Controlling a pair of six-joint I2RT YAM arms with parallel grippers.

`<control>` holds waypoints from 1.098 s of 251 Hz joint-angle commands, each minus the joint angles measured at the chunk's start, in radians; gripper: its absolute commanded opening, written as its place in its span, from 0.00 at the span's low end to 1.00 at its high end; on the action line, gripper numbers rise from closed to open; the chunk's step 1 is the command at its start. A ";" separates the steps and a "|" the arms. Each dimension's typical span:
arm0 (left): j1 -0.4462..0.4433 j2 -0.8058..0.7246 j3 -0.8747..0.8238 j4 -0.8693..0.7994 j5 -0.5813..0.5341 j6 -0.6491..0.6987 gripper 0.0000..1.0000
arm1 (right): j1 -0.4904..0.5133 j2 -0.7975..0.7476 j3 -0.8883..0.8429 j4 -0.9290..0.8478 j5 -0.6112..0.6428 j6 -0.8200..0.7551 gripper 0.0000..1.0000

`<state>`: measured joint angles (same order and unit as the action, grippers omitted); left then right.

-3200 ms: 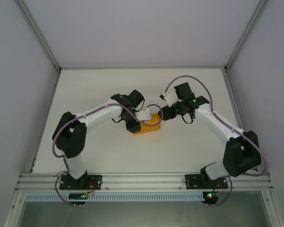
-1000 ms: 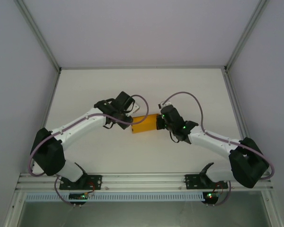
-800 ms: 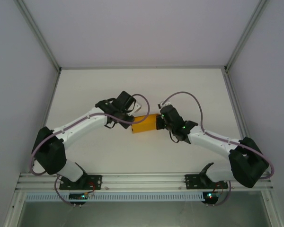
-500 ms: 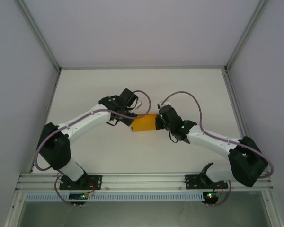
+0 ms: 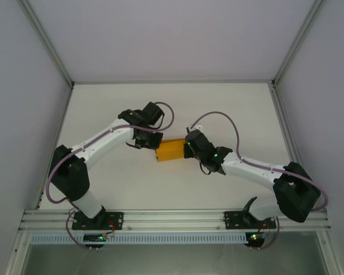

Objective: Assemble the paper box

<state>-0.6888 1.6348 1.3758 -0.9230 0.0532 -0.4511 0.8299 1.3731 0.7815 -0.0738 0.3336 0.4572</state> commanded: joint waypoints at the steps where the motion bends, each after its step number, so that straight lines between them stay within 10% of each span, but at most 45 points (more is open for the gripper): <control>1: 0.004 0.022 -0.021 0.042 0.099 -0.112 0.00 | 0.017 0.045 -0.041 -0.167 -0.061 0.031 0.00; 151: -0.143 -0.050 -0.518 0.441 -0.118 -0.151 0.00 | 0.049 0.027 -0.246 0.139 0.003 -0.099 0.05; 185: -0.148 -0.046 -0.541 0.453 -0.121 -0.141 0.00 | 0.040 -0.040 -0.206 0.047 -0.056 -0.082 0.21; 237: -0.158 -0.060 -0.535 0.454 -0.135 -0.118 0.00 | -0.055 -0.221 -0.106 -0.029 -0.199 -0.089 0.75; 275: -0.168 -0.081 -0.528 0.452 -0.145 -0.103 0.00 | -0.163 -0.279 -0.075 -0.001 -0.294 -0.039 0.90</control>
<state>-0.8307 1.4807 0.9302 -0.2543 -0.2173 -0.5652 0.7345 1.1366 0.6537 -0.0414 0.1677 0.3744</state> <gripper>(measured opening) 0.061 0.862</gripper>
